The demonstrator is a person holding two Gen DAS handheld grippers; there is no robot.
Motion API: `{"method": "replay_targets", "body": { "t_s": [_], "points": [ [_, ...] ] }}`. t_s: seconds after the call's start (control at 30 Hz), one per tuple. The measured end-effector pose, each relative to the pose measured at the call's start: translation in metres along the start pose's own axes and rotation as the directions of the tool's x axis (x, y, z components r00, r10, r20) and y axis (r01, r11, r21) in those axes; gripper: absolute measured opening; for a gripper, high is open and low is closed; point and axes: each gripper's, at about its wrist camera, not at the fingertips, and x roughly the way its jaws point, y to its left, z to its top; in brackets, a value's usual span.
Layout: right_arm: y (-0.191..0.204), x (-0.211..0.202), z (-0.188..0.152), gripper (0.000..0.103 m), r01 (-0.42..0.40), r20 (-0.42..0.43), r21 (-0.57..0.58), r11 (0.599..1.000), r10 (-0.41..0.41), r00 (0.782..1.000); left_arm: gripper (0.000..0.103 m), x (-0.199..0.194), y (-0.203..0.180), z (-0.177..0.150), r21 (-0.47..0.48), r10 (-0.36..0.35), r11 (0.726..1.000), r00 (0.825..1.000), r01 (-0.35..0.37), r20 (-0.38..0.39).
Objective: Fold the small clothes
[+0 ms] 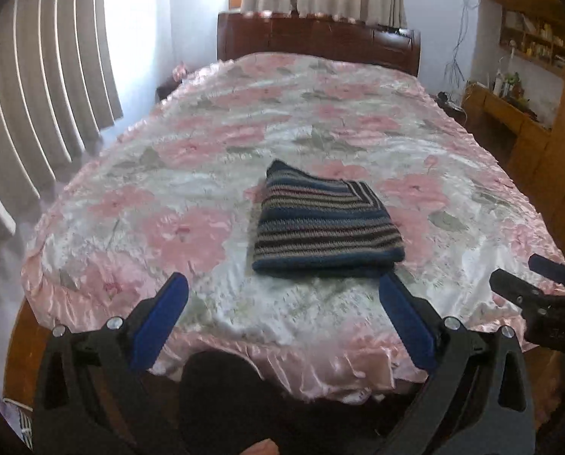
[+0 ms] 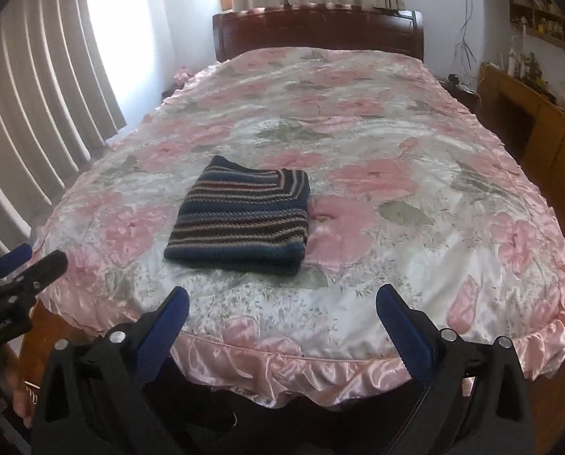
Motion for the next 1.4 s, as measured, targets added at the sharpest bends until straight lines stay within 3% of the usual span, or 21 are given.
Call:
{"method": "replay_targets", "body": {
  "t_s": [0.1, 0.37, 0.87, 1.03, 1.4],
  "points": [
    [0.005, -0.007, -0.002, 0.099, 0.021, 0.003, -0.016, 1.000, -0.021, 1.000, 0.100, -0.004, -0.002, -0.001, 0.026, 0.039, 0.999, 0.999, -0.038, -0.018],
    [0.018, -0.038, 0.007, 0.099, 0.079, 0.102, -0.051, 0.996, -0.074, 0.992, 0.100, -0.006, -0.005, -0.002, 0.031, 0.059, 0.998, 0.998, -0.058, -0.036],
    [0.027, -0.040, 0.007, 0.099, 0.094, 0.099, -0.071, 0.993, -0.086, 0.991, 0.100, -0.009, -0.003, -0.002, 0.013, 0.053, 0.999, 0.998, -0.052, -0.025],
    [0.030, -0.042, 0.003, 0.097, 0.158, 0.144, -0.092, 0.983, -0.144, 0.979, 0.100, -0.007, -0.003, -0.003, 0.010, 0.045, 0.999, 0.999, -0.045, -0.030],
    [0.031, -0.040, 0.004, 0.099, 0.134, 0.132, -0.099, 0.986, -0.120, 0.984, 0.100, -0.008, -0.004, -0.006, 0.011, 0.044, 0.999, 0.998, -0.044, -0.034]
  ]
}}
